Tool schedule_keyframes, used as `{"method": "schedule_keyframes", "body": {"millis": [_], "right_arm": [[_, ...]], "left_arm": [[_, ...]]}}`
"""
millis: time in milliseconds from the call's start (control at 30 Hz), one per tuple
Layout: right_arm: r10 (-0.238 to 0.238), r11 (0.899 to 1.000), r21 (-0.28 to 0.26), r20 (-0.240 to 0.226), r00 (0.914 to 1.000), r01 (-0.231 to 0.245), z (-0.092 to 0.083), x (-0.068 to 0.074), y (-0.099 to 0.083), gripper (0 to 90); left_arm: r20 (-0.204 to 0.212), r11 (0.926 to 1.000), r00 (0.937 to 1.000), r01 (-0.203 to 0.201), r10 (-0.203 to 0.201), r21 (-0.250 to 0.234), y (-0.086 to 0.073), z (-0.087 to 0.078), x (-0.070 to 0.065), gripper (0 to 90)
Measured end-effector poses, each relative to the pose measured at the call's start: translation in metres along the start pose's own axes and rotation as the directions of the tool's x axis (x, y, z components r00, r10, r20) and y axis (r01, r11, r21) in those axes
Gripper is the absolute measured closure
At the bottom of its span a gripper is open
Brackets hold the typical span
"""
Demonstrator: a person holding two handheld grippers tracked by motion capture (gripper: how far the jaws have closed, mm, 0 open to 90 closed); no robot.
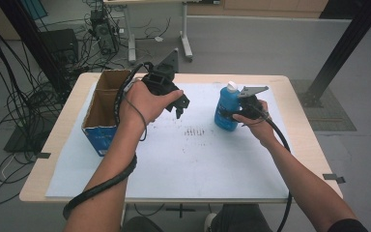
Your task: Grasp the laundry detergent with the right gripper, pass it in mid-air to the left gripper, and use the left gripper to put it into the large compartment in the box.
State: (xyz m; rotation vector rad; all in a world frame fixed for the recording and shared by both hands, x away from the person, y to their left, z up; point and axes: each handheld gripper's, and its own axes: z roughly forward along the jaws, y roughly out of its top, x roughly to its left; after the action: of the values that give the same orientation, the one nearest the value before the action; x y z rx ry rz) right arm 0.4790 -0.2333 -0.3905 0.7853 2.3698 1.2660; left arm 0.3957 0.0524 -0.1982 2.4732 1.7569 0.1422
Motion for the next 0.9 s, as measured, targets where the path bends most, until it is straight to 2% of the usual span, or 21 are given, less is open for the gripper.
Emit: {"method": "schedule_keyframes", "body": {"millis": [900], "right_arm": [[0.004,1.0,-0.012,-0.006,1.0,-0.004,0.0,-0.0012,-0.0016,42.9]], "left_arm": [[-0.001,1.0,1.0,-0.004,0.004,0.002,0.0007,0.0004,-0.0013,5.1]]}}
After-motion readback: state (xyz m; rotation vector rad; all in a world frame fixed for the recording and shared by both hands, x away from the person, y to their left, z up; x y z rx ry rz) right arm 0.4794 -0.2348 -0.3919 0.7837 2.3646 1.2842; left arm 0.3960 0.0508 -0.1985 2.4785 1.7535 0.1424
